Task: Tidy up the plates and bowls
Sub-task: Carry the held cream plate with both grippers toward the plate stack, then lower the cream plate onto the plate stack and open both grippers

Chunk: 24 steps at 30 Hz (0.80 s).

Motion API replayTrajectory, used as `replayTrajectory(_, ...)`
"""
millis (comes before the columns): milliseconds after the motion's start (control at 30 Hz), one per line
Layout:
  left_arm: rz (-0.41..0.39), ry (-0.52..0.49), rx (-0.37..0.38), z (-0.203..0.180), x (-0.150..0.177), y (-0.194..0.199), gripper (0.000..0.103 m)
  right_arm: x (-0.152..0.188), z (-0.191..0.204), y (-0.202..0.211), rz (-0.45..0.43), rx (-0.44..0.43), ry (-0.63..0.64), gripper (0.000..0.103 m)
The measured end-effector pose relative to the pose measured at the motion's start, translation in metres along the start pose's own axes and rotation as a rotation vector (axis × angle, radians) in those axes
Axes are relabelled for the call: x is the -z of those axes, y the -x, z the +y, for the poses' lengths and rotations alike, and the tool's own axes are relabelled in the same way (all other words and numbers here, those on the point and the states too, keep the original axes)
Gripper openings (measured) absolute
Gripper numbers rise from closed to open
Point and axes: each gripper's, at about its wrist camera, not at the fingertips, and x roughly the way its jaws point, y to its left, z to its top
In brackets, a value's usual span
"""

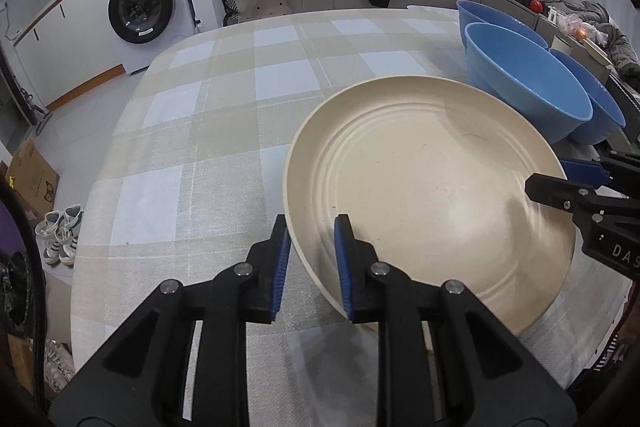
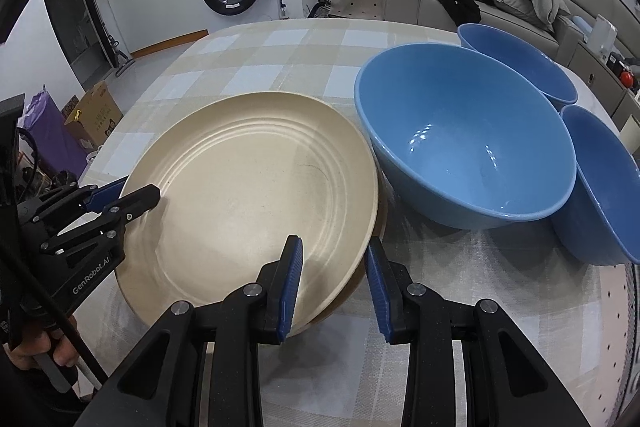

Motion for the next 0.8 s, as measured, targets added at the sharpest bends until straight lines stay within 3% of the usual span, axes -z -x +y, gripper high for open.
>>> replayTrajectory(800,-0.03,-0.077,-0.08,-0.015,0.007,-0.007,0.021,0.01,0.012,-0.009,-0.045,0.141,0.085,0.034)
